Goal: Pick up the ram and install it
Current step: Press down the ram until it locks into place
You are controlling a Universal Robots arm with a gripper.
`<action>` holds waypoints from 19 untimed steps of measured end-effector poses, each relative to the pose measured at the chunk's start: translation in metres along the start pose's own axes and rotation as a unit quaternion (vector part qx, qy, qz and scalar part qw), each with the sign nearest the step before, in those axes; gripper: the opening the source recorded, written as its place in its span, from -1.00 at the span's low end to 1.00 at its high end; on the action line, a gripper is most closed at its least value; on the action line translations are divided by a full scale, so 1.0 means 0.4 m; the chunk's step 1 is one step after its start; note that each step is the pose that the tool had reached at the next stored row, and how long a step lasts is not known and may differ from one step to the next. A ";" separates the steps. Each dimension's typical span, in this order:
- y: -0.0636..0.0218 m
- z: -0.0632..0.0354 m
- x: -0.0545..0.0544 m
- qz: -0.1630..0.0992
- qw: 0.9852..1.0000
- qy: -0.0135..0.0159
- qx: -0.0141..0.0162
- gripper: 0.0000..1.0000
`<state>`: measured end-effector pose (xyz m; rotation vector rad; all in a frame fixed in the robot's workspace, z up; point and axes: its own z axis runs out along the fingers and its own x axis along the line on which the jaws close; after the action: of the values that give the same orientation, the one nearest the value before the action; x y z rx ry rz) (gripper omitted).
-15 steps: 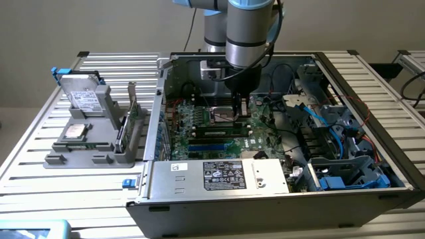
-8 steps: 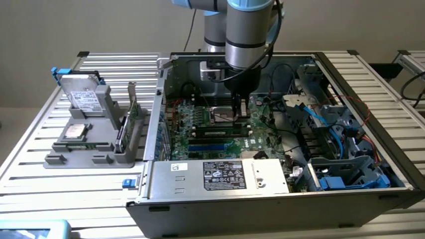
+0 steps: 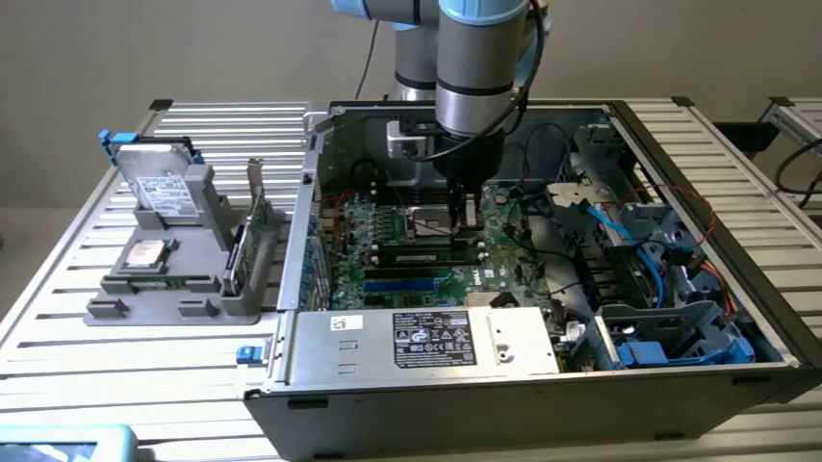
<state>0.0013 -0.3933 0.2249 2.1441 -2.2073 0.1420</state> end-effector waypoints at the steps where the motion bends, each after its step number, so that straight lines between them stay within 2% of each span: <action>1: 0.000 0.001 0.000 0.000 1.000 0.000 0.000 -0.79; 3: 0.001 0.000 0.000 0.000 1.000 0.000 0.000 -0.79; 6: 0.015 -0.009 0.001 0.001 1.000 0.000 0.000 -0.79; 16: 0.095 -0.018 0.005 0.001 1.000 0.000 0.000 -0.79; 19: 0.109 -0.018 0.005 0.002 1.000 0.000 0.000 -0.79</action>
<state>-0.0424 -0.3932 0.2313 2.1400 -2.2110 0.1407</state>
